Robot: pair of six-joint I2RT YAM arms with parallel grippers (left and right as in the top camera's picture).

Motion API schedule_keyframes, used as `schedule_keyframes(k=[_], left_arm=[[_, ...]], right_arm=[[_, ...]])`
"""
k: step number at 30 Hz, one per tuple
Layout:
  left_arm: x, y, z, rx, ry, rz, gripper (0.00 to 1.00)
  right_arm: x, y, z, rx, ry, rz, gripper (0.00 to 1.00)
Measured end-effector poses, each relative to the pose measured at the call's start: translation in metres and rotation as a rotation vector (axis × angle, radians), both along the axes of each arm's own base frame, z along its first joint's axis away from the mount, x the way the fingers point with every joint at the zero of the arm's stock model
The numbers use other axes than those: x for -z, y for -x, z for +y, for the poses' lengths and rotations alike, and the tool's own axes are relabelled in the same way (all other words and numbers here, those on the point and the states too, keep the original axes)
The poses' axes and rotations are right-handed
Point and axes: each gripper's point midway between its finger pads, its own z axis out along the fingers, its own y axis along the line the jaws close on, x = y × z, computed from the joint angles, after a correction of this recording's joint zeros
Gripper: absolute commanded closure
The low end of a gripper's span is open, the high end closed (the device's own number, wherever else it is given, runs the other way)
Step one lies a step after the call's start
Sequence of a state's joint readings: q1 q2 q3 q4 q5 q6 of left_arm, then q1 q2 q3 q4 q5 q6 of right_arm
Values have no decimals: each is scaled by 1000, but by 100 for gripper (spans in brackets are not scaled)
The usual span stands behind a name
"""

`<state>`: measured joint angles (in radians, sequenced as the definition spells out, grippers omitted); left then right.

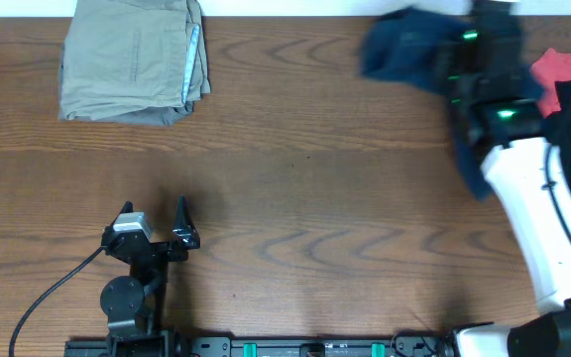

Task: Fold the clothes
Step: 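Pull the navy trousers left and drop them onto the table center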

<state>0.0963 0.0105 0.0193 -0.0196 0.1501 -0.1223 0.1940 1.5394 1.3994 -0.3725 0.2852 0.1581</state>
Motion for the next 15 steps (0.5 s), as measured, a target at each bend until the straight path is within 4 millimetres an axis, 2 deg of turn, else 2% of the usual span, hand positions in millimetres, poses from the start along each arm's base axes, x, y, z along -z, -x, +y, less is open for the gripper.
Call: schedule_keyframes(k=[3,4,5,8,9,11,12,13,14,15], left_arm=[[0,0,0,0,0,0,2],[0,0,0,0,0,0,2],[0,0,0,0,0,0,2],[0,0,0,0,0,0,2],[0,0,0,0,0,0,2],[0,0,0,0,0,0,2],[0,0,0,0,0,0,2],[0,0,0,0,0,0,2],[0,0,0,0,0,0,2],[0,0,0,0,0,0,2]], right_arm=[[9,5,72,-155,-68,14,99],[13,7,88,-186,-82,22,99],[22,10,114,-238,-102,43,99],[55,22,173,-352,-136,117,98],[67,25,191,-388,-144,143,95],[95,36,231,-462,-154,193,73],[104,38,243,-479,-159,206,64],[115,43,259,-510,-161,221,38],[122,46,269,-527,-162,228,20],[130,51,280,-550,-153,237,11]])
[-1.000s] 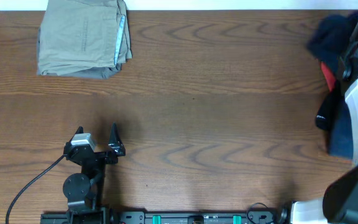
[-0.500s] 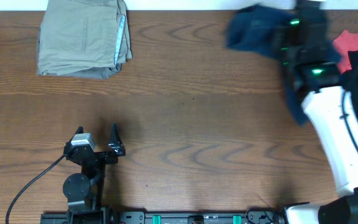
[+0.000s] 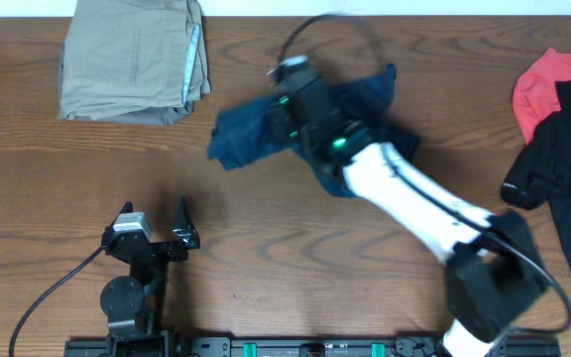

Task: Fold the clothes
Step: 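Pull the navy trousers left and drop them onto the table center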

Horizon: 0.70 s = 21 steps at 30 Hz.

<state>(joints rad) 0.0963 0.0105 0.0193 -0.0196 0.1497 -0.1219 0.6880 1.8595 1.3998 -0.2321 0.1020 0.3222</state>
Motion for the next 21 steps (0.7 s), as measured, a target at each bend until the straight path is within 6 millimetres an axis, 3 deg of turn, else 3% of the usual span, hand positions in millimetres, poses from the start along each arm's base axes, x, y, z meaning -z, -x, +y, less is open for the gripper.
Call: schedule_keyframes(k=[4,8,11,17,21], left_arm=[[0,0,0,0,0,0,2],[0,0,0,0,0,0,2],[0,0,0,0,0,0,2],[0,0,0,0,0,0,2],[0,0,0,0,0,0,2]], right_arm=[[8,7,11,-20,30,-8,1],[4,2,-16,53,96,-11,1],[-12,-2,-57,131,133,5,1],[-72,-7,-178,358,125,11,1],[-77,3,-215,403,104,71,1]])
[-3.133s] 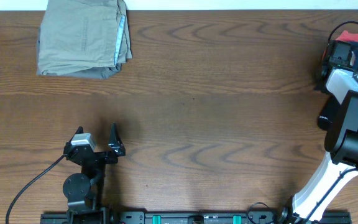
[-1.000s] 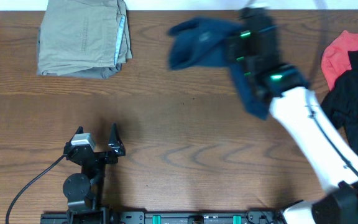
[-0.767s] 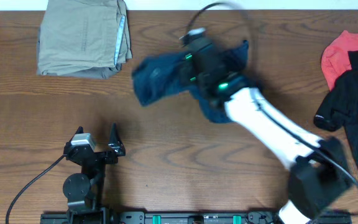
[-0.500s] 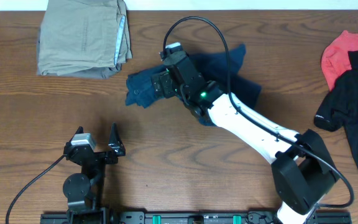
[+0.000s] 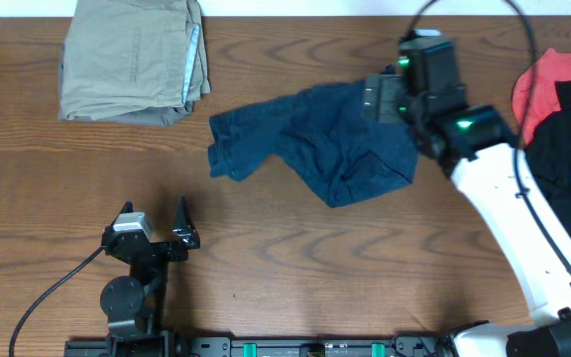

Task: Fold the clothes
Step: 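Pull the navy trousers left and drop them onto the table center, then regrasp the trousers' right end with the right gripper and stretch rightward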

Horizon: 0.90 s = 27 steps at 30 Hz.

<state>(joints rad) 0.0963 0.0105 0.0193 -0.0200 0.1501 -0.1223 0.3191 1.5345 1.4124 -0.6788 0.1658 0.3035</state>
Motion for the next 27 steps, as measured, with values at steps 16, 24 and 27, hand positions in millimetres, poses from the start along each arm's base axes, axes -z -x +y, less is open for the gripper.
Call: schedule_keyframes(k=[16,24,27], left_arm=[[0,0,0,0,0,-1,2],[0,0,0,0,0,0,2],[0,0,0,0,0,-1,2]], right_arm=[[103,56,-30,24,71,493,1],[158,52,-33,36,130,621,20],[182,52,-33,22,152,677,22]])
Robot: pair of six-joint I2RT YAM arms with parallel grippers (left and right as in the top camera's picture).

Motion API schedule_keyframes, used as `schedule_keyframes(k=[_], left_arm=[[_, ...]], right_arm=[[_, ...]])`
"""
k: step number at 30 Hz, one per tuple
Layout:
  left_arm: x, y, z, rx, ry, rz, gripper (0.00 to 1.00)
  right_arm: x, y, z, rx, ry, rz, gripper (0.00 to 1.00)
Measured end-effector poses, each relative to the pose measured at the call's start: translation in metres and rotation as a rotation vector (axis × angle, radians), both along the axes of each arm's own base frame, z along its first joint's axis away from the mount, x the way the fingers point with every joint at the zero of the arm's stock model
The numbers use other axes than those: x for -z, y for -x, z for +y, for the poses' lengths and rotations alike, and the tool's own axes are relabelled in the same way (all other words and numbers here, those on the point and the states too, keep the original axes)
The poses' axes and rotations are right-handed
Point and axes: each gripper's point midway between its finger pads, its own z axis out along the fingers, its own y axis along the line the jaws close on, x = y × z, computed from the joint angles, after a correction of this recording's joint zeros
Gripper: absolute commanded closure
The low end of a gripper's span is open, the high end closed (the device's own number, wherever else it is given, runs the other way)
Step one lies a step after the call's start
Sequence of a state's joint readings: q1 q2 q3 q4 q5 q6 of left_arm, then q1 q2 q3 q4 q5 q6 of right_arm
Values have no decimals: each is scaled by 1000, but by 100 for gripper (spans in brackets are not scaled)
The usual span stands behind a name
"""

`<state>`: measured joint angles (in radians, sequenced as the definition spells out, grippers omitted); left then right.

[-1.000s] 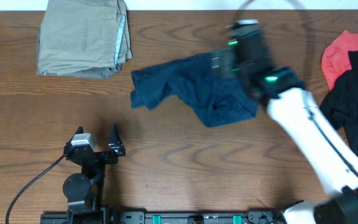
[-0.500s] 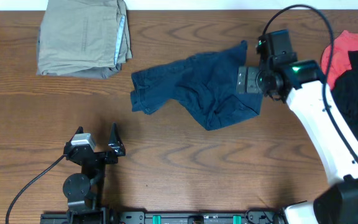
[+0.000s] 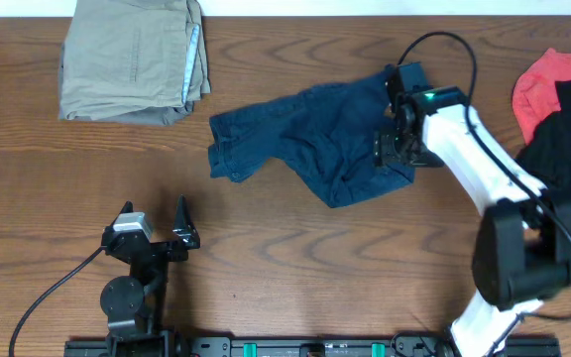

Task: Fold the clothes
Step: 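Regrasp the trousers' right end with the right gripper and stretch rightward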

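A crumpled dark blue garment point(image 3: 315, 139) lies in the middle of the table, its left end reaching toward the centre-left. My right gripper point(image 3: 389, 151) is down at the garment's right edge, with the white arm running off to the lower right. Its fingers are hidden under the wrist, so their state does not show. My left gripper point(image 3: 154, 216) rests near the front left of the table, open and empty, well apart from the blue garment.
A folded khaki garment point(image 3: 132, 59) sits at the back left. At the right edge lie a red garment point(image 3: 541, 87) and a black garment. The table's wooden top point(image 3: 295, 258) shows between these.
My right gripper has moved from the blue garment's upper right corner down to its right edge. The garment lies almost as before. The left arm has not moved.
My right gripper first held the blue garment aloft at the back right, near the pile. Then it was over the table's middle with the garment hanging from it. Then the garment lay spread on the table, gripper at its upper right corner, now at its right edge.
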<state>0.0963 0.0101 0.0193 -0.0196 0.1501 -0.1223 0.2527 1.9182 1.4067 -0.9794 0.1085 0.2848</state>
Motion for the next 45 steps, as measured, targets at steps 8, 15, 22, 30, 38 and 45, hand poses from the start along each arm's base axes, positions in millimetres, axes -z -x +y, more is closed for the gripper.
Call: schedule_keyframes(k=[8,15,22,30,38,45], left_arm=[[0,0,0,0,0,0,2],[0,0,0,0,0,0,2],[0,0,0,0,0,0,2],[0,0,0,0,0,0,2],[0,0,0,0,0,0,2],[0,0,0,0,0,0,2]], right_arm=[[51,12,3,-102,4,151,20],[51,3,7,-146,-10,117,53],[52,4,8,-161,-14,122,91],[50,20,-3,-130,35,186,99],[17,14,-4,-79,31,114,99],[-95,3,3,-48,-63,-205,99]])
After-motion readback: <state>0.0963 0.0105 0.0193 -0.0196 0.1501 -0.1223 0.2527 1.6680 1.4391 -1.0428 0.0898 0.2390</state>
